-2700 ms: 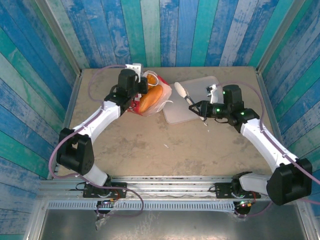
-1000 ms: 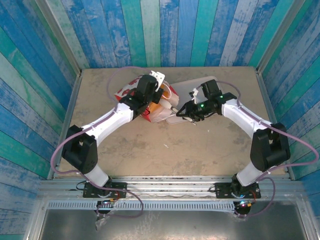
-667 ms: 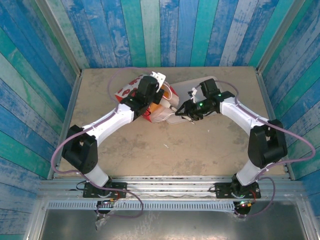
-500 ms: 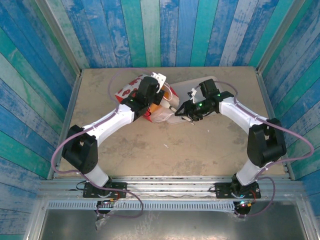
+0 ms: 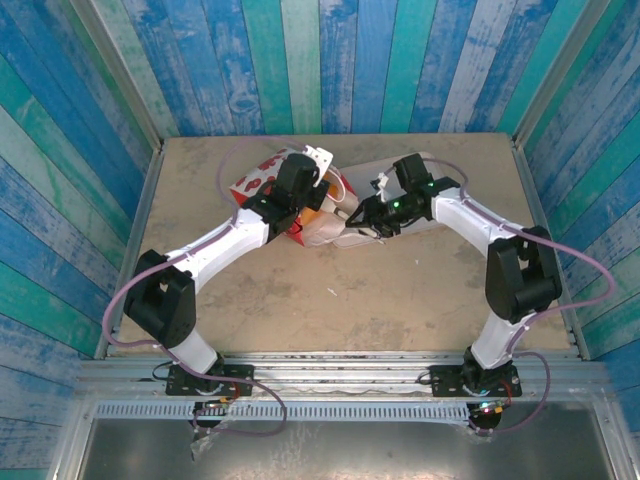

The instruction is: Take the fake bread out of the paper bag

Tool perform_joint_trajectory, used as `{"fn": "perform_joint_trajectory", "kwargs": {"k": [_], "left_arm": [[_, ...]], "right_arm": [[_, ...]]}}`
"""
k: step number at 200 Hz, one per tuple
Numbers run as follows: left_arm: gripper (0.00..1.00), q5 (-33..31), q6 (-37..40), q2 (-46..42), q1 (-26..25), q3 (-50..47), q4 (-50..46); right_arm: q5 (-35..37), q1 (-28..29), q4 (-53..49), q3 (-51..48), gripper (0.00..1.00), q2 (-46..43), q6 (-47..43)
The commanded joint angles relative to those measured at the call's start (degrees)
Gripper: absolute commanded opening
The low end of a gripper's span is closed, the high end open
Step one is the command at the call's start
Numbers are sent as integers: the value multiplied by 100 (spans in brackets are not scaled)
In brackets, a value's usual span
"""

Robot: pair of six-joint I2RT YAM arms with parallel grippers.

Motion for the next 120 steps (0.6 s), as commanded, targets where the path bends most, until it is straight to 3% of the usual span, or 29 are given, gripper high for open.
{"fn": "perform_joint_trajectory", "kwargs": {"k": [1, 31, 90, 120], "left_arm": [[0, 96, 22, 187, -42, -12, 426], [0, 75, 6, 215, -42, -2, 425], [0, -85, -150, 302, -42, 55, 416], [0, -258, -263, 354, -42, 63, 451]], "right_arm": [[-140, -20, -4, 227, 53, 148, -97], [-77, -12, 0, 267, 49, 200, -121], [251, 116, -26, 218, 28, -55, -216], [422, 227, -42, 120, 25, -350, -227]]}}
